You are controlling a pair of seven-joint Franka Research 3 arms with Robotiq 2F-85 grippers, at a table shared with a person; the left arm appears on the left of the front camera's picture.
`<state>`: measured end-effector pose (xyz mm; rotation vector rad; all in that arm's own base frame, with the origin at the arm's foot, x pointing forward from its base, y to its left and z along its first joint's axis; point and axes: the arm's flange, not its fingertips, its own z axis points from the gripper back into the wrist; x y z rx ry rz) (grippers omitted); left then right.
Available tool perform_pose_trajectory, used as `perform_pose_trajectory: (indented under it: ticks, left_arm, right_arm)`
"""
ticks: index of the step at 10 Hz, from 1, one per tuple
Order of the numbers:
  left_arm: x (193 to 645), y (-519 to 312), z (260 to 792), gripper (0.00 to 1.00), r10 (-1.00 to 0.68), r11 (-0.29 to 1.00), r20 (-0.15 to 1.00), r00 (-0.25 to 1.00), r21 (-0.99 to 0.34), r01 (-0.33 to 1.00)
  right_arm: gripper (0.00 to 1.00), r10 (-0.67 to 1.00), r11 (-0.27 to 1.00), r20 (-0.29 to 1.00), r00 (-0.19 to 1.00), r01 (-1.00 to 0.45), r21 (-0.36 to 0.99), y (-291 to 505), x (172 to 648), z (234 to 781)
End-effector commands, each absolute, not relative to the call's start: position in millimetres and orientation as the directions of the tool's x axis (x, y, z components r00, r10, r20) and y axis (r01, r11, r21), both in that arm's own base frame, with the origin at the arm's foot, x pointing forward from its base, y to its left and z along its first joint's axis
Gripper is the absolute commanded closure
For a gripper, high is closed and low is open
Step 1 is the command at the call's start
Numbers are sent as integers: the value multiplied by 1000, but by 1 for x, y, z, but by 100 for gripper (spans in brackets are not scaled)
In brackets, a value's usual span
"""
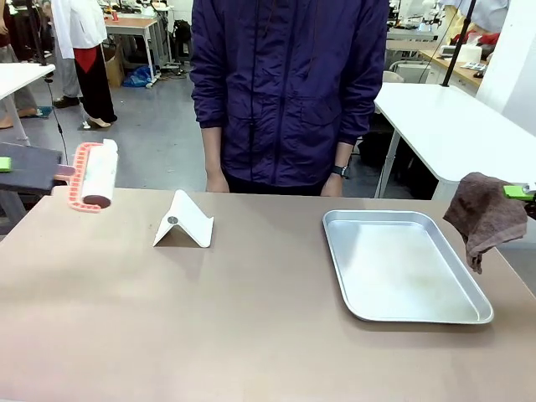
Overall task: Clean the surface of the table.
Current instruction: Clean the area not pointed to by the person.
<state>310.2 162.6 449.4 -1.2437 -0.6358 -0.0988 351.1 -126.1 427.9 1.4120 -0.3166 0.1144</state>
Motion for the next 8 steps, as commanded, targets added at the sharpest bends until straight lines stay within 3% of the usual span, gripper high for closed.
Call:
perform_pose_trajectory:
  ticks: [1,4,5,6,8]
  left_arm:
    - [273,180,449,78,194,267,502,843,-853,448]
    - [212,216,438,78,212,242,451,867,-884,400]
    - [211,226,428,78,294,272,400,868,-906,325]
    - [219,201,445,78,206,245,451,869,-883,400]
    - [219,201,445,78,206,245,451,869,-883,400]
  right_arm:
    - [94,-112,173,293,950,-272,947,-126,352,430]
    - [94,-112,173,293,950,-272,947,-126,352,430]
    - [94,-112,173,293,950,-272,947,-126,352,430]
    - [94,-112,173,293,950,-272,947,-126,352,430]
    - [94,-112,173,293,950,-272,947,-126,352,430]
